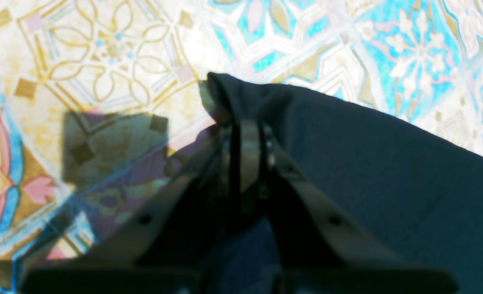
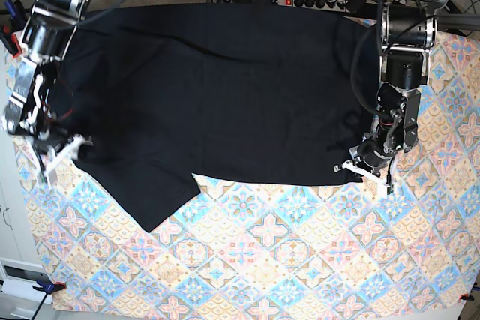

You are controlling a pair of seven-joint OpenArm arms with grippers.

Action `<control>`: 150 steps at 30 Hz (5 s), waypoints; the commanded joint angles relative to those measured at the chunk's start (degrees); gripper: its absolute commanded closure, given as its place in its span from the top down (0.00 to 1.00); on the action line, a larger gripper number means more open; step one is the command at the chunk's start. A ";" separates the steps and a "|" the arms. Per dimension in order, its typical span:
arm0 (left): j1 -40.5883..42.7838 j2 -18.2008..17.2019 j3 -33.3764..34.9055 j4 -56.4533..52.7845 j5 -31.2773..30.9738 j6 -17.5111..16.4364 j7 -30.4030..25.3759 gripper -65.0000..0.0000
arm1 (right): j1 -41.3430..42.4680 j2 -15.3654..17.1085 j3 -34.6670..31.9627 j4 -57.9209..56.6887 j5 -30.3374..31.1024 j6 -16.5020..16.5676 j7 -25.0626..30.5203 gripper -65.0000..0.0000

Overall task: Fold the T-shirt properly
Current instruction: 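Release the shoulders and grasp the shirt's side edges with both grippers, then fold the grasped side edges over toward the shoulder edge with both grippers, then regrasp the folded shirt's ends with both grippers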

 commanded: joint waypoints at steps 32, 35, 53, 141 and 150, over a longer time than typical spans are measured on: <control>23.09 -4.00 -10.27 33.63 0.37 0.12 2.22 0.00 | 20.36 8.17 -23.48 -42.80 -13.51 -0.24 36.37 0.42; 24.14 -4.00 -10.27 35.39 0.37 0.12 2.22 0.00 | 20.27 8.26 -23.48 -43.41 -13.42 -0.24 36.55 0.44; 24.14 -4.00 -10.36 36.01 0.37 0.12 2.22 0.00 | 17.37 7.91 -23.39 -46.23 -13.15 9.43 41.20 0.08; 42.78 -4.61 -20.82 50.86 -2.27 0.30 9.96 0.69 | -21.05 4.57 10.11 18.48 -13.42 13.17 20.55 0.33; 42.51 -4.52 -24.43 53.76 -12.82 0.30 13.56 0.69 | -10.85 2.37 -2.29 19.97 -13.42 13.17 14.13 0.33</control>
